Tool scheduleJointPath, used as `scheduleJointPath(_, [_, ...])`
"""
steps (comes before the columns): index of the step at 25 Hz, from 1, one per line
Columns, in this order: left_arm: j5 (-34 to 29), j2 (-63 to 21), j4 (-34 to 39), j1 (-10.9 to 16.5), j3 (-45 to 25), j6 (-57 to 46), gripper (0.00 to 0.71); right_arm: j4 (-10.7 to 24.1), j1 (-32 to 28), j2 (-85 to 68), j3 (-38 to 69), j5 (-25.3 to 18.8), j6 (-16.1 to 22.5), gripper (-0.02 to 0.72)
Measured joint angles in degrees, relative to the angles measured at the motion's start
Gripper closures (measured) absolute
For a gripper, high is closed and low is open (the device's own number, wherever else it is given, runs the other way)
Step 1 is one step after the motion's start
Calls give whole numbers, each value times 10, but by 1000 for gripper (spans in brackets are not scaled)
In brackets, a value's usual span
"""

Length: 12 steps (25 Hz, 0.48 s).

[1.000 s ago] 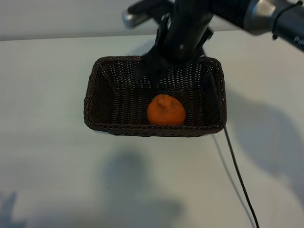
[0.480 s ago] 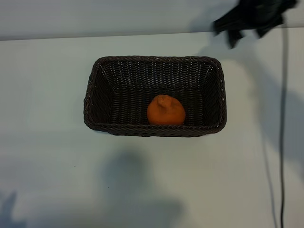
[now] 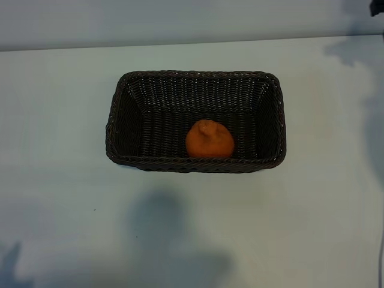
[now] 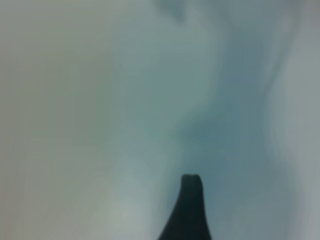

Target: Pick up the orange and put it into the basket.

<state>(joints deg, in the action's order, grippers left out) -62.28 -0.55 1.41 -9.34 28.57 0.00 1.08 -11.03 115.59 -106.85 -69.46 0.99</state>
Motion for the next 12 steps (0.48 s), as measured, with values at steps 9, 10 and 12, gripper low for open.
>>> scheduleJointPath(9, [0, 0, 0, 0, 0, 0, 117, -22, -26, -57, 0, -5, 0, 104])
scheduleJointPath(10, [0, 0, 0, 0, 0, 0, 117, -23, -26, -69, 0, -6, 0, 104])
scheduleJointPath(12, [0, 0, 0, 0, 0, 0, 117, -24, -26, -104, 2, -9, 2, 104])
